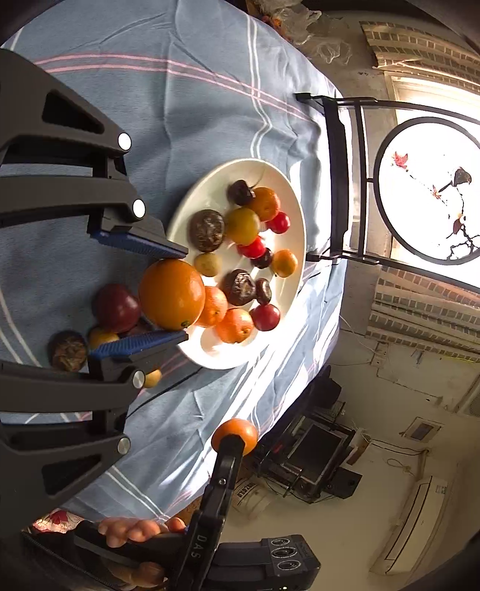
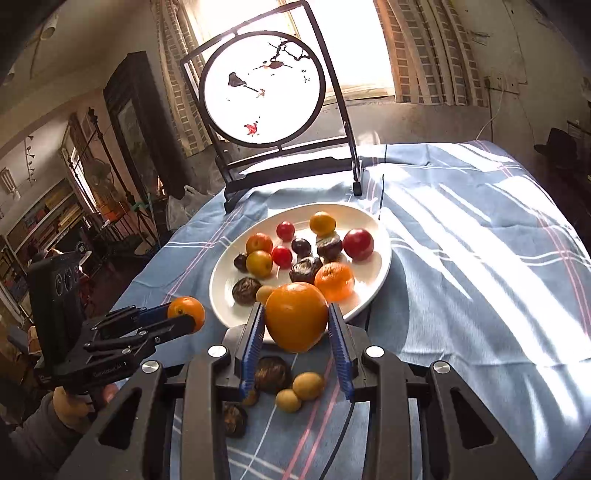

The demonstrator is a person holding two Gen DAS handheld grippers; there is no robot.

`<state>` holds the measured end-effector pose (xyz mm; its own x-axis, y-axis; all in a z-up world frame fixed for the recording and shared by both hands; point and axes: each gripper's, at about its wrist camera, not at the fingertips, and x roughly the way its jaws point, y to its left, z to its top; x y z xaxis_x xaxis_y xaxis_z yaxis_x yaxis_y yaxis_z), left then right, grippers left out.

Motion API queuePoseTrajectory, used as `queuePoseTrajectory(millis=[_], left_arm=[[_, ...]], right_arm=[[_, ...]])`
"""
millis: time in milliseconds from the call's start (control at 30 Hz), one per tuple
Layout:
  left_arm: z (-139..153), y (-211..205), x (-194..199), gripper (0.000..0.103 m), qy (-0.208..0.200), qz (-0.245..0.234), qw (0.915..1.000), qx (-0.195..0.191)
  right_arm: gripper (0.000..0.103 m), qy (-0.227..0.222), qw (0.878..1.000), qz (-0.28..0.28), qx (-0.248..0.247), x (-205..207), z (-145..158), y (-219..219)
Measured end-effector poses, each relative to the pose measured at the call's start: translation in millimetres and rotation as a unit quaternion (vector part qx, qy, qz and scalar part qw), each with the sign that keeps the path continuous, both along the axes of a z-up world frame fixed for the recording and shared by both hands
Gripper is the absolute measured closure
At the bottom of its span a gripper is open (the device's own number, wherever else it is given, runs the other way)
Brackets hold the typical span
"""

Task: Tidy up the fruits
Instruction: 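Lower both mandarins onto the plate and open both tools, then grasp a brown dried fruit with the left tool while the right tool grasps a yellow-green fruit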

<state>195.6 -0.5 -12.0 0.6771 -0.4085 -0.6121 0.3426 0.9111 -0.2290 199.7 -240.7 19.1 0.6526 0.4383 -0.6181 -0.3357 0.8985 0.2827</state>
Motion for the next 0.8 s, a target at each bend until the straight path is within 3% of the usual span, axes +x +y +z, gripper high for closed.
queuePoseTrajectory(millis=[267, 367, 500, 733, 800], left_arm=[[-11, -19, 90, 0.061, 0.048, 0.016, 0.9986, 0.015], [-12, -14, 97, 0.045, 0.053, 0.027, 0.9982, 0.007], [-4, -6, 71, 0.037, 0.035, 0.020, 0.9992, 0.003], [-14, -27, -23, 0.036, 0.015, -0.050, 0.9960, 0.073], [-24, -38, -49, 0.036, 0.016, -0.071, 0.9926, 0.098]], right_arm=[[0.067, 0.035, 0.999, -0.009, 0.004, 105, -20, 38], [0.064, 0.026, 0.999, -0.023, -0.013, 109, -25, 43], [0.060, 0.006, 0.999, -0.018, -0.028, 80, -21, 38], [0.049, -0.001, 0.998, -0.042, -0.045, 0, -40, 2], [0.047, 0.010, 0.998, -0.052, -0.029, -18, -52, -12]])
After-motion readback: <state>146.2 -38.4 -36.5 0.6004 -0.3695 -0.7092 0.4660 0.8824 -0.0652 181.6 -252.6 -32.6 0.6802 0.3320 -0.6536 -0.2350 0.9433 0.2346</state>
